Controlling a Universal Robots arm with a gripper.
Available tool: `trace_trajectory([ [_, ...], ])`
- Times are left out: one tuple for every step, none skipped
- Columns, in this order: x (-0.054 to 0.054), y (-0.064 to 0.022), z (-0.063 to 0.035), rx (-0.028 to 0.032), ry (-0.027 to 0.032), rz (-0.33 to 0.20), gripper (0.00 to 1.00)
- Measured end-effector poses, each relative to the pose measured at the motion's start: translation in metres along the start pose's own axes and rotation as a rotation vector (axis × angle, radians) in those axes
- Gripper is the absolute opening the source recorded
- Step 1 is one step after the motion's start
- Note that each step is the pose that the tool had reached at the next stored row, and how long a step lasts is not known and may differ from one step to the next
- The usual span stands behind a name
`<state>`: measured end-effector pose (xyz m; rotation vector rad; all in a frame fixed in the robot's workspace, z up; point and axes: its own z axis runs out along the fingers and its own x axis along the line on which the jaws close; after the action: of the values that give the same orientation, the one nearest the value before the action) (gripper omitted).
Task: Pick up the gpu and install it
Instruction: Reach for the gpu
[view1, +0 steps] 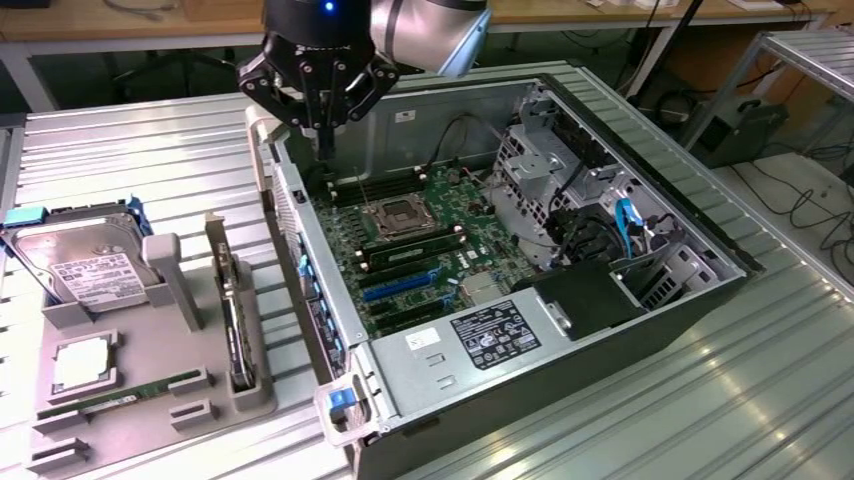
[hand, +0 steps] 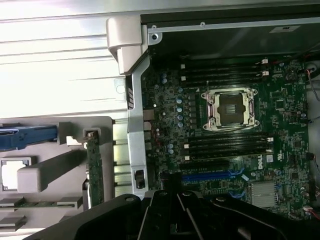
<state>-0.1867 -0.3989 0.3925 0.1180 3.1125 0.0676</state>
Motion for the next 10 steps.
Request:
trace_trajectory([
  [0.0004,0.0,0.0,0.0,0.0,0.0,0.11],
  [0.0009,-0.0001,0.0,0.0,0.0,0.0,0.11],
  [0.0012,-0.0001,0.0,0.0,0.0,0.0,0.11],
  [0.0017,-0.0001,0.0,0.0,0.0,0.0,0.11],
  [0.002,-0.0002,0.0,0.0,0.0,0.0,0.11],
  [0.0024,-0.0002,0.0,0.0,0.0,0.0,0.11],
  [0.0027,-0.0002,0.0,0.0,0.0001,0.0,0.11],
  [0.003,-0.0002,0.0,0.0,0.0,0.0,0.11],
  [0.0032,-0.0002,0.0,0.0,0.0,0.0,0.11],
  [0.0038,-0.0003,0.0,-0.0001,0.0,0.0,0.11],
])
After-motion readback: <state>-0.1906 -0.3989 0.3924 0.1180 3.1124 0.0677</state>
